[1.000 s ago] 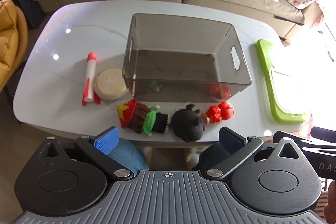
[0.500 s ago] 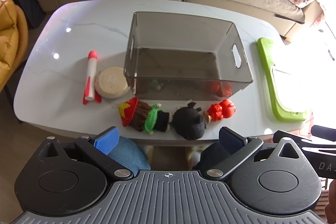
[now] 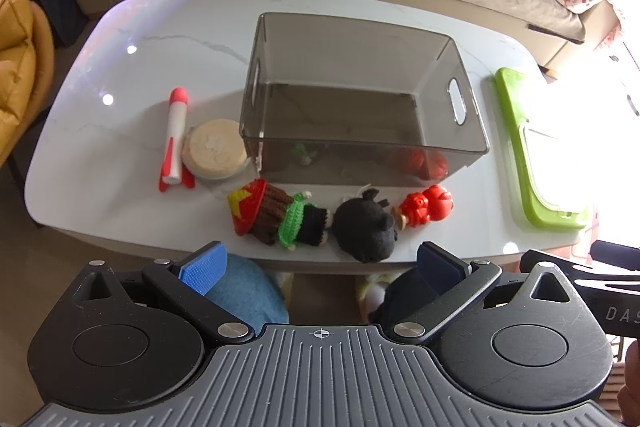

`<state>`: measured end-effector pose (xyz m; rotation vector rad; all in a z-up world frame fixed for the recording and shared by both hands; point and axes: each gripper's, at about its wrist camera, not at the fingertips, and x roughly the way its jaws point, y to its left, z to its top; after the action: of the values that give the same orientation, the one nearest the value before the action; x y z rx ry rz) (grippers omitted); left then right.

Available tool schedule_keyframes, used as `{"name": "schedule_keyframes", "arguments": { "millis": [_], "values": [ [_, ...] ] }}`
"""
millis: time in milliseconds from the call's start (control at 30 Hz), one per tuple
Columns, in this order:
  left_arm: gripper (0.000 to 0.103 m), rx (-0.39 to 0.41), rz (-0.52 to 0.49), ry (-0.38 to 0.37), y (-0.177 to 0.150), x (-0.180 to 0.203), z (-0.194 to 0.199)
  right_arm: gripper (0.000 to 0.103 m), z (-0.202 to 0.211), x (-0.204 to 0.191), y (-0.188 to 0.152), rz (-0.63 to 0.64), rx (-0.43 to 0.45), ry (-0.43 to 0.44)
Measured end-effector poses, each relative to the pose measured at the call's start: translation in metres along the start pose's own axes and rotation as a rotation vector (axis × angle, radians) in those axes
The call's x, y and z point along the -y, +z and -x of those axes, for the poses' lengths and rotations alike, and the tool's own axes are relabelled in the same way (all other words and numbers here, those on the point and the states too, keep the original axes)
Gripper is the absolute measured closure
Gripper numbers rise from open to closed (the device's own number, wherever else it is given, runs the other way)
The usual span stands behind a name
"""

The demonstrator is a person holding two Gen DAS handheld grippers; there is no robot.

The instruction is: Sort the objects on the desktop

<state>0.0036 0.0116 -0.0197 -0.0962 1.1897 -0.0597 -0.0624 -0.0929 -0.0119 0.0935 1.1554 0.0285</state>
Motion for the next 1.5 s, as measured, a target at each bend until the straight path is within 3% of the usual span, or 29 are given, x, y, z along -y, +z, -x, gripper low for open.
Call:
{"name": "schedule_keyframes", "arguments": {
  "millis": [600, 700, 833, 967, 1067, 1167, 1267, 1367, 1433, 1500],
  "values": [
    [0.0, -0.023, -0.018, -0.003, -0.002, 0.0, -0.012, 0.0, -0.009, -0.001, 0.0, 0.005, -0.03, 0.007],
    [0.0, -0.017, -0.023, -0.041, -0.002, -0.005, -0.022, 0.0, -0.014, 0.002, 0.0, -0.014, -0.018, 0.011],
    [0.0, 0.125, -0.061, -0.153, -0.006, -0.027, -0.046, 0.0, -0.028, 0.013, -0.007, -0.069, 0.09, 0.034],
    [0.0, 0.205, 0.005, -0.116, -0.014, -0.064, -0.088, 0.0, -0.052, 0.028, -0.02, -0.11, 0.255, 0.087],
    [0.0, 0.117, 0.089, -0.148, -0.015, -0.084, -0.127, 0.0, -0.079, 0.037, -0.023, -0.141, 0.283, 0.102],
    [0.0, -0.017, 0.252, -0.296, -0.019, -0.101, -0.166, 0.0, -0.101, 0.039, -0.024, -0.148, 0.265, 0.138],
    [0.0, -0.153, 0.487, -0.425, -0.026, -0.12, -0.201, 0.0, -0.113, 0.04, -0.027, -0.165, 0.262, 0.175],
    [0.0, -0.074, 0.535, -0.361, -0.025, -0.117, -0.202, 0.0, -0.12, 0.044, -0.028, -0.193, 0.25, 0.221],
    [0.0, -0.019, 0.496, -0.267, -0.02, -0.103, -0.199, 0.0, -0.124, 0.047, -0.029, -0.208, 0.236, 0.247],
    [0.0, -0.021, 0.413, -0.125, -0.014, -0.083, -0.204, 0.0, -0.128, 0.049, -0.03, -0.223, 0.233, 0.254]
  ]
}}
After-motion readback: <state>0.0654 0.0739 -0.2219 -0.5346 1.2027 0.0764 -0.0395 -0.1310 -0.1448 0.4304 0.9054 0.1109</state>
